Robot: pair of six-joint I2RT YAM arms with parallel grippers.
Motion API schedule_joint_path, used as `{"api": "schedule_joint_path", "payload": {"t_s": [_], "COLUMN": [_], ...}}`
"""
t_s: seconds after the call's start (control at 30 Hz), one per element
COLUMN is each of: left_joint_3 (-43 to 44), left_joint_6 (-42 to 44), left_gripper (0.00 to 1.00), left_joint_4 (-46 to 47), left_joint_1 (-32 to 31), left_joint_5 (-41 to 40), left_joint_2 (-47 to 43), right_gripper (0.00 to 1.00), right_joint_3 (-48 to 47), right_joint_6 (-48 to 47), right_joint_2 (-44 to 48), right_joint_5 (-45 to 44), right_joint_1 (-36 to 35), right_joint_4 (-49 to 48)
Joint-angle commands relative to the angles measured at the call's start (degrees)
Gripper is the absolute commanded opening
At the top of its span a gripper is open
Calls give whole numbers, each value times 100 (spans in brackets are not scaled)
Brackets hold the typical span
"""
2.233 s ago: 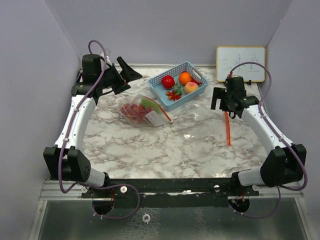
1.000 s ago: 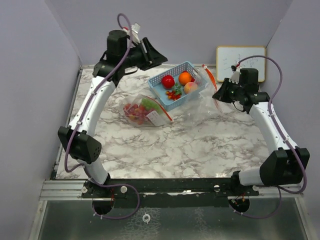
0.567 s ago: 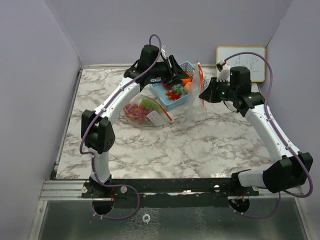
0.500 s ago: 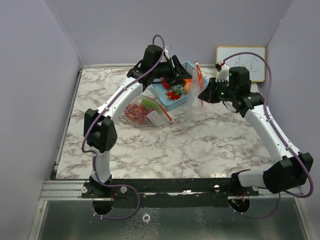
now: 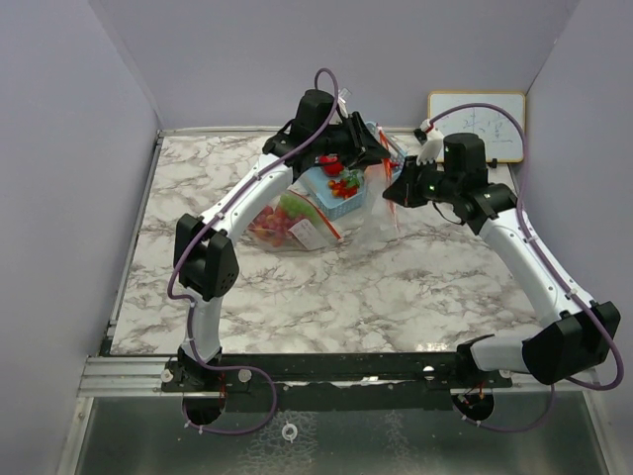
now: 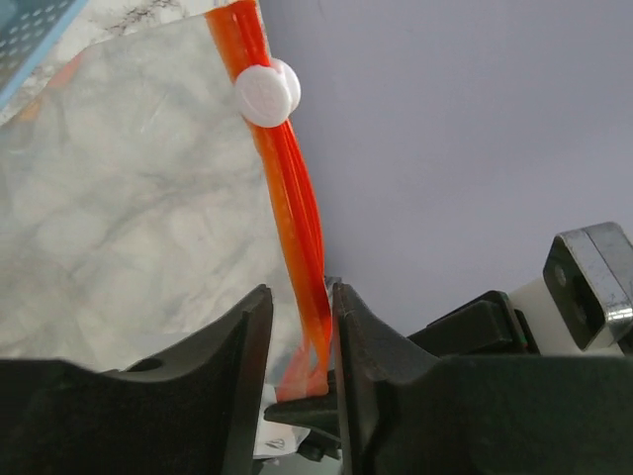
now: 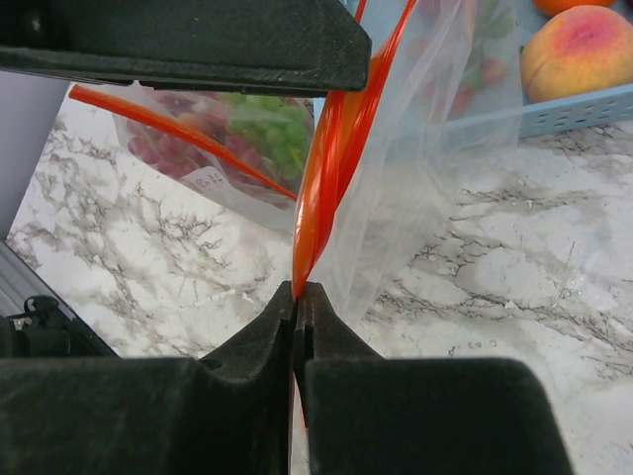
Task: Place the food in the zip-top bag and seal the zipper
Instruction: Open the zipper of the food storage bag.
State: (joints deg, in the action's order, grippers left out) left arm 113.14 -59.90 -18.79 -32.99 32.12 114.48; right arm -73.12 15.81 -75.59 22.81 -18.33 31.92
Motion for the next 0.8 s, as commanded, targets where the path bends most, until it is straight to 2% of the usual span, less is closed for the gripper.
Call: {"api": "schedule_joint_path", "payload": {"t_s": [0.0, 0.2, 0.23, 0.37, 0.53, 0.63, 0.67, 0.77], "left_joint_3": [134, -53, -67, -127, -253, -268, -286, -526], "left_joint_6": [46, 109, 110, 133, 311, 514, 560, 579], "left_gripper": [19, 23, 22, 0, 0, 0, 0, 0], "left_joint_4": [131, 214, 245, 332, 406, 281, 259, 492], "left_joint_1": [-5, -5, -13, -14, -6, 11, 16, 42], "left_joint_5": [-192, -255, -244, -204, -114, -191, -195, -28], "left_joint_2": [102, 70, 81, 95, -12, -101, -123, -243], "right_gripper": [2, 2, 2, 2, 2, 3, 8, 39], "right_joint_3": [-259, -304, -303, -326, -690, -975, -1066, -1229], "right_joint_6": [-96, -129, -129, -84, -153, -249, -248, -159], "right_joint_2": [96, 106, 106, 110, 25, 9, 26, 102], "right_joint_5": [-57, -16, -6, -112, -626, -650, -594, -659], "right_joint_1": [-48, -86, -98, -107, -110, -109, -110, -110], "right_joint_4": [-19, 29, 37, 80, 371, 466, 452, 379]}}
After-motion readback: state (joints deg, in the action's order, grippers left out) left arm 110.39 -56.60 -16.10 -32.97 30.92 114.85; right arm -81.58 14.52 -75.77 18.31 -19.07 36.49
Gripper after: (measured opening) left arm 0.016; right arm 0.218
